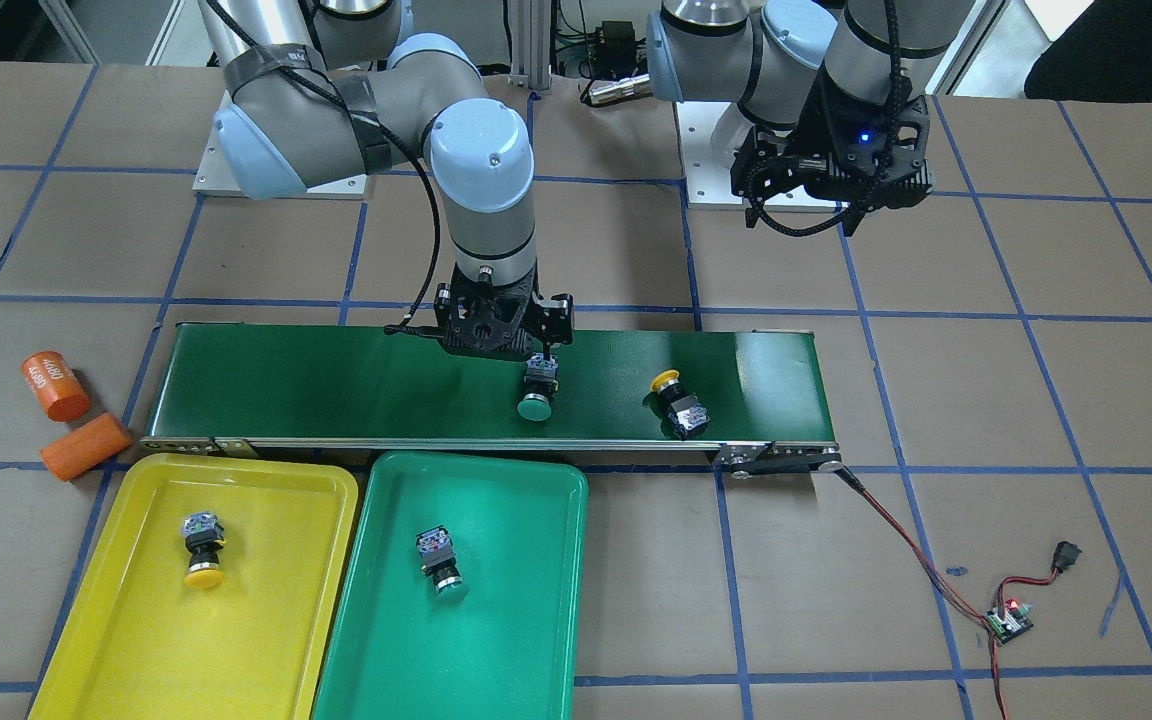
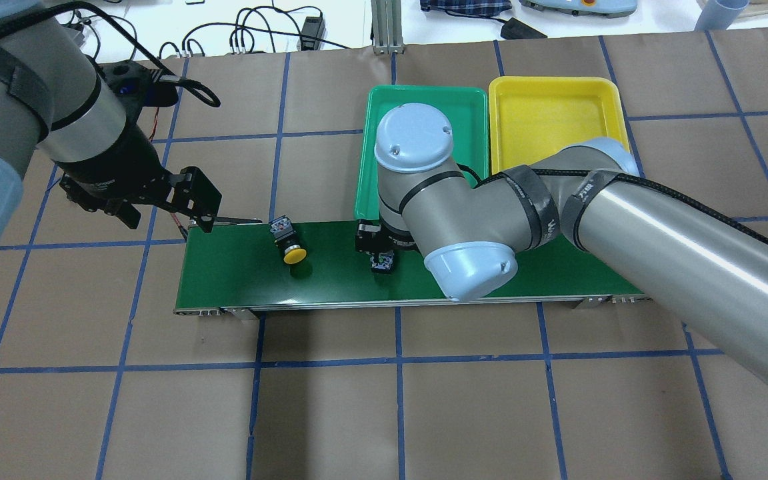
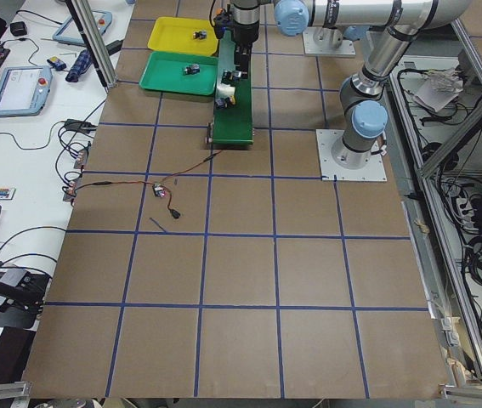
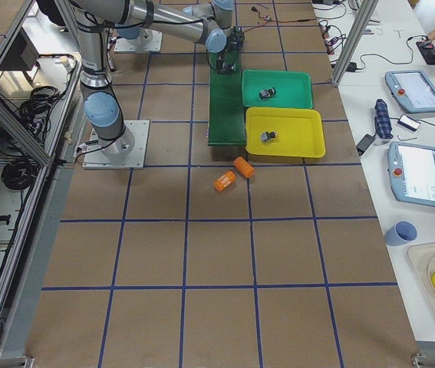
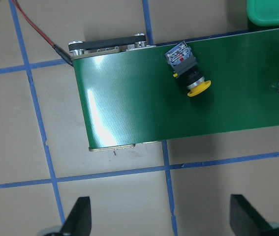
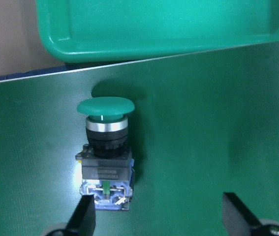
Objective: Sort buttons by color to trays
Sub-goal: 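Return the right gripper to the belt and grasp another green-capped button, then carry the green-capped button into the green tray and release it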
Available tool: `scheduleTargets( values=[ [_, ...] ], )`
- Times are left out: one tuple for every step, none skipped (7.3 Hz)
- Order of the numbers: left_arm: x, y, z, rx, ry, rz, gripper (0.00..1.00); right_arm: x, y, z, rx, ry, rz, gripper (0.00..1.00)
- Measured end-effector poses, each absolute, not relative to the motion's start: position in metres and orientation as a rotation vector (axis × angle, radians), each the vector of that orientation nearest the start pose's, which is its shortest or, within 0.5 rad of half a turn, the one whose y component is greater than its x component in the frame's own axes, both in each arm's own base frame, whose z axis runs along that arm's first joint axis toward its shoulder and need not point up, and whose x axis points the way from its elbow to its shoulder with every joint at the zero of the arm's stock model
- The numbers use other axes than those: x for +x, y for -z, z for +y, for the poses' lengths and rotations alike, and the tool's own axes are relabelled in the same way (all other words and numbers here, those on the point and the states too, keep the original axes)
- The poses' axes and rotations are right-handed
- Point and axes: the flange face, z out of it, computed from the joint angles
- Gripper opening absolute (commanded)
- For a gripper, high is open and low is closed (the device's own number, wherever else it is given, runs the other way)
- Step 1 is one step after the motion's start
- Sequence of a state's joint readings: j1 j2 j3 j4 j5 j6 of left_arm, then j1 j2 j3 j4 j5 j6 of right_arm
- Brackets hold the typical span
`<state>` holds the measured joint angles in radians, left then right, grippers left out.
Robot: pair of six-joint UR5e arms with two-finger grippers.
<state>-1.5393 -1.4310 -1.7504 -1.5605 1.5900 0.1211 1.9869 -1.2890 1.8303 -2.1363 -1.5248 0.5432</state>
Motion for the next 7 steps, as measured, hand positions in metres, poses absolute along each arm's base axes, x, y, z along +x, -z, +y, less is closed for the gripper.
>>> scheduleTargets(
  values=[
    [-0.117, -0.465, -0.433, 0.140, -0.046, 3.120, 1.00, 0.353, -0.269, -0.455, 0.190, 0.009, 3.083, 0.91],
    [-0.117, -0.465, -0.433, 0.141, -0.046, 3.120, 1.00, 0.353, -0.268, -0.456, 0.184, 0.011, 3.083, 0.91],
    [-0.117, -0.465, -0.433, 0.141, -0.048, 3.119, 1.00, 0.354, -0.266, -0.457, 0.177, 0.009, 3.083, 0.89],
    [-0.117, -0.467, -0.433, 0.141, -0.047, 3.117, 1.00, 0.354, -0.263, -0.458, 0.164, 0.010, 3.089, 0.86],
    [-0.117, -0.470, -0.434, 0.140, -0.044, 3.117, 1.00, 0.353, -0.257, -0.461, 0.137, 0.024, 3.112, 0.85],
    [-0.117, -0.471, -0.434, 0.140, -0.043, 3.117, 1.00, 0.350, -0.251, -0.465, 0.110, 0.044, 3.147, 0.80],
    [-0.117, -0.471, -0.434, 0.139, -0.044, 3.117, 1.00, 0.348, -0.246, -0.467, 0.099, 0.052, 3.166, 0.69]
  ],
)
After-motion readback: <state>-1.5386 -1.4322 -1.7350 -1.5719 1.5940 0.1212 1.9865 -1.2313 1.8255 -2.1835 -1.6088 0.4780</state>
